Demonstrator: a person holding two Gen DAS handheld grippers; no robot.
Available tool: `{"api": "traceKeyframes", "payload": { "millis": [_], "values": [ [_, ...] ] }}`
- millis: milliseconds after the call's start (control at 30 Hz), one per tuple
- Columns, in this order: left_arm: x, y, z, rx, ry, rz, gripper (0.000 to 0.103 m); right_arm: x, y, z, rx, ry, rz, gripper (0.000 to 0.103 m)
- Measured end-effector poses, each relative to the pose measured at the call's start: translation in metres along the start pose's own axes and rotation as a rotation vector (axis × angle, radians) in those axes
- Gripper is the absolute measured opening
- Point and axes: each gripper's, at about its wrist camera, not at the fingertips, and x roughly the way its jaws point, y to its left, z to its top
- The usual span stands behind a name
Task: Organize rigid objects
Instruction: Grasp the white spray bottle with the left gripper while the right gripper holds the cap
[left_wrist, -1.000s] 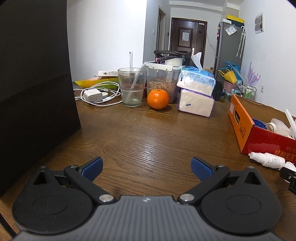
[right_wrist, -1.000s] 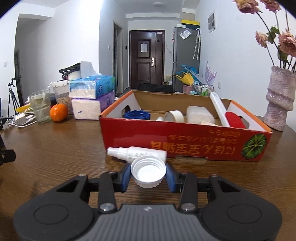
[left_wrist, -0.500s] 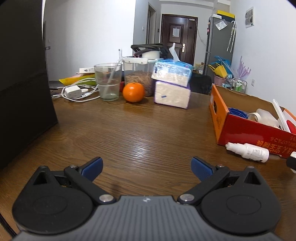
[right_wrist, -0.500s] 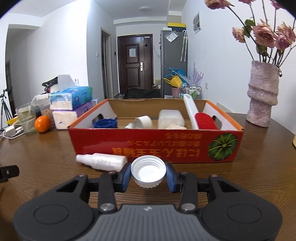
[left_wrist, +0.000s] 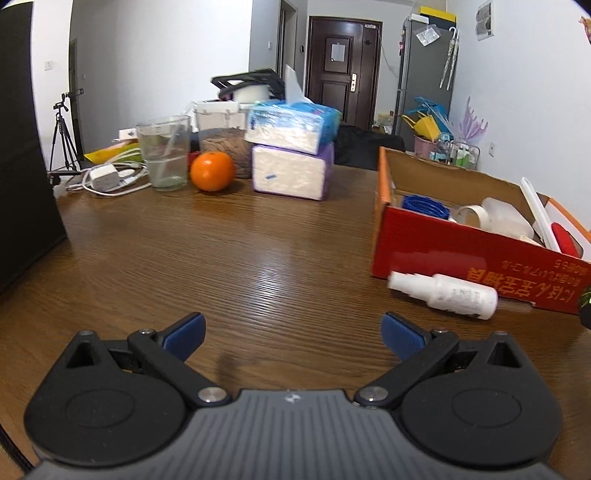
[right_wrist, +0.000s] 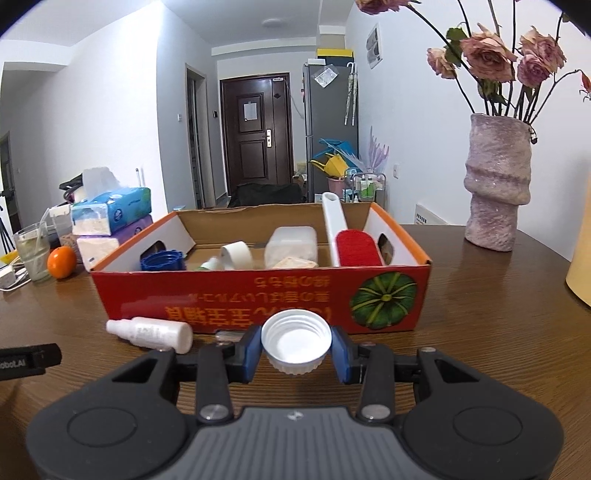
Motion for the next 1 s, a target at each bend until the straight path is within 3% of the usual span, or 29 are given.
{"api": "traceKeyframes", "payload": {
  "millis": [733,1000],
  "values": [
    [0.017,-0.066,0.006,0.071,0.015,-0.128,0.103,0.015,-0.046,0.004,-0.013,0.012,-0.029,0.039],
    [0.026,-0.089,0.011,0.157,-0.015,-0.148,0.103,0.024,-0.056,0.006,-0.003,0.021,-0.041,0.039]
  ]
}}
